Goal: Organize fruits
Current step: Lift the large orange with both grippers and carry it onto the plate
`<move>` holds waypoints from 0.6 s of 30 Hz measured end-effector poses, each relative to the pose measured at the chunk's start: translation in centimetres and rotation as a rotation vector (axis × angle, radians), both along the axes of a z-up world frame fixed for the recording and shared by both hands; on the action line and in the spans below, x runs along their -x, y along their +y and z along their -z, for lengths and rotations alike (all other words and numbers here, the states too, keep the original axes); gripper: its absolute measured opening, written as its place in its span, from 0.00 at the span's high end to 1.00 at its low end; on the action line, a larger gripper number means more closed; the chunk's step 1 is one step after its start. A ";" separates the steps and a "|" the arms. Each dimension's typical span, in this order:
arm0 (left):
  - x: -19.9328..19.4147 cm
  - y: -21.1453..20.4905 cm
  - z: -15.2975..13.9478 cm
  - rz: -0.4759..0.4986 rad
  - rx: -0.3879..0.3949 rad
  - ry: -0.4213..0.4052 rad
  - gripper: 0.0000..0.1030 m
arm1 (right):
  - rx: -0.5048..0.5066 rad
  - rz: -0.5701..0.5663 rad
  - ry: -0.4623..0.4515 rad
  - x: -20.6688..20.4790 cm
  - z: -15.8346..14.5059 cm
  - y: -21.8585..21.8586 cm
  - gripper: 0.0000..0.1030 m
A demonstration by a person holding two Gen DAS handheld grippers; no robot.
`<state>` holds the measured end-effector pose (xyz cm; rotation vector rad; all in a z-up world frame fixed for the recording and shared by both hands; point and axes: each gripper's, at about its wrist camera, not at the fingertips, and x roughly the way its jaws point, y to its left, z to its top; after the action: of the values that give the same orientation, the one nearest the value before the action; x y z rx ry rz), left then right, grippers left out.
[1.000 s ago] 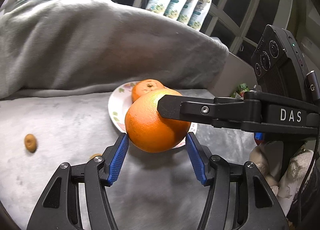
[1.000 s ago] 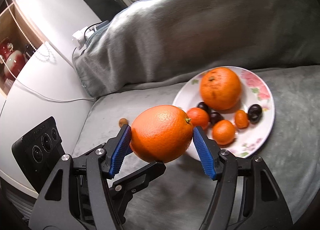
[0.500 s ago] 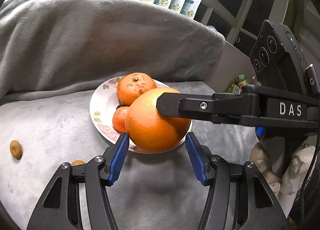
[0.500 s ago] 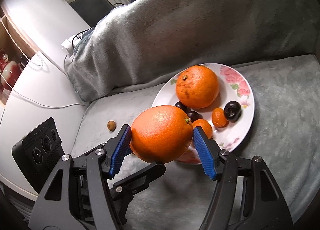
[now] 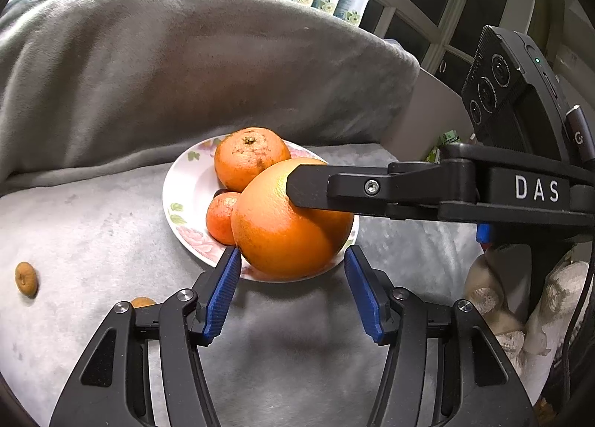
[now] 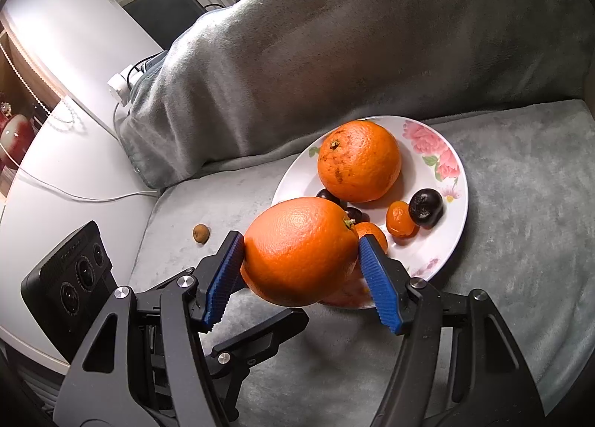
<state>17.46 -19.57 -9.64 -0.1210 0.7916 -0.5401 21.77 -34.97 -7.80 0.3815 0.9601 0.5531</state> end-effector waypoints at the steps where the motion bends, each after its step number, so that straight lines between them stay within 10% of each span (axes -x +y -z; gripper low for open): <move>1: 0.0 0.0 0.1 0.001 0.000 0.002 0.45 | -0.001 0.002 0.003 -0.1 0.1 0.0 0.35; 18: 1.3 0.4 -1.7 0.004 -0.009 -0.053 0.47 | -0.007 0.091 -0.037 0.1 -0.6 -2.3 0.35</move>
<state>16.17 -19.19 -7.99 -0.0967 0.7424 -0.5410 21.64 -37.24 -7.21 0.4180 0.9011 0.4792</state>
